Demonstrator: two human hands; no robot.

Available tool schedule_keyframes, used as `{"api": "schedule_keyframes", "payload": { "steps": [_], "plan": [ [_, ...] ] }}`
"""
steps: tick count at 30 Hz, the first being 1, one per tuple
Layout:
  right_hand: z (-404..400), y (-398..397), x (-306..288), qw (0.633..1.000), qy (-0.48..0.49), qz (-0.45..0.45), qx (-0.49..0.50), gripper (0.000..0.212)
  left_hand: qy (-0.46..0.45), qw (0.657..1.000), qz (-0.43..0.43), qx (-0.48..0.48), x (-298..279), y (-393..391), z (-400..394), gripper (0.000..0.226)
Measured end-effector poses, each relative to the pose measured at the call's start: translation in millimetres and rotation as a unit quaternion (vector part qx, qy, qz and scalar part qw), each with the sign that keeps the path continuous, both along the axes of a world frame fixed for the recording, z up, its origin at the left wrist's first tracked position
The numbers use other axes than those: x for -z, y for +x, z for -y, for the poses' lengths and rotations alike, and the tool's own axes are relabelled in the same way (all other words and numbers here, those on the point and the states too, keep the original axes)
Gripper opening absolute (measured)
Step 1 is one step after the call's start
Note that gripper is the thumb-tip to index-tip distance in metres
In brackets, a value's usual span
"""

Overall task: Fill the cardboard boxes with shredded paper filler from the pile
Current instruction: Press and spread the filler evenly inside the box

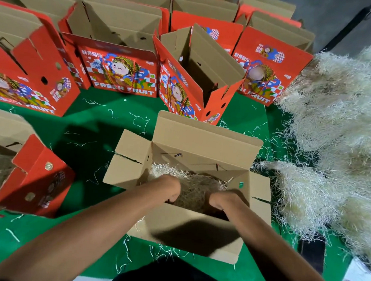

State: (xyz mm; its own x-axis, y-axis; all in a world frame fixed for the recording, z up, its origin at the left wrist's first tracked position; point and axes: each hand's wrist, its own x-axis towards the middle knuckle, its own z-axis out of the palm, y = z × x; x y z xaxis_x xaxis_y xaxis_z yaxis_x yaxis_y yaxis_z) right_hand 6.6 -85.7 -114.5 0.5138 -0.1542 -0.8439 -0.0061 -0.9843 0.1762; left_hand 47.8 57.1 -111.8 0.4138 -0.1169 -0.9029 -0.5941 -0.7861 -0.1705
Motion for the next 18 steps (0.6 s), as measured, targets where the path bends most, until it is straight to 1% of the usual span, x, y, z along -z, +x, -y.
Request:
{"api": "schedule_keyframes", "payload": {
  "steps": [3,6,9,11,14,16,18],
  "plan": [
    [2.9,-0.2,-2.3,1.000,0.015,-0.011,0.009,0.043,0.000,1.000,-0.015,-0.001,-7.1,5.9,-3.1,0.035],
    [3.3,3.6,-11.8,0.998,0.032,-0.001,0.050,0.041,0.002,1.000,-0.021,0.018,-13.6,10.2,-3.4,0.029],
    [1.0,16.0,-27.9,0.999,0.039,0.023,0.011,0.045,-0.004,1.000,-0.005,0.031,-17.9,14.4,1.8,0.025],
    [-2.4,18.4,-33.1,1.000,0.026,0.006,-0.001,0.048,-0.006,0.999,-0.004,0.040,-14.8,13.4,-2.9,0.025],
    [-1.6,5.6,-24.6,0.999,-0.004,-0.013,-0.048,0.039,0.006,0.999,-0.013,0.032,-4.9,10.9,-13.1,0.039],
    [-3.5,-3.7,-18.9,0.999,-0.008,-0.018,-0.047,0.036,0.008,1.000,-0.015,0.017,-2.2,9.7,-13.8,0.043],
    [-4.3,-4.4,-20.0,1.000,0.004,-0.013,-0.023,0.034,-0.007,1.000,-0.004,-0.002,-3.4,7.3,-9.9,0.045]
  ]
}}
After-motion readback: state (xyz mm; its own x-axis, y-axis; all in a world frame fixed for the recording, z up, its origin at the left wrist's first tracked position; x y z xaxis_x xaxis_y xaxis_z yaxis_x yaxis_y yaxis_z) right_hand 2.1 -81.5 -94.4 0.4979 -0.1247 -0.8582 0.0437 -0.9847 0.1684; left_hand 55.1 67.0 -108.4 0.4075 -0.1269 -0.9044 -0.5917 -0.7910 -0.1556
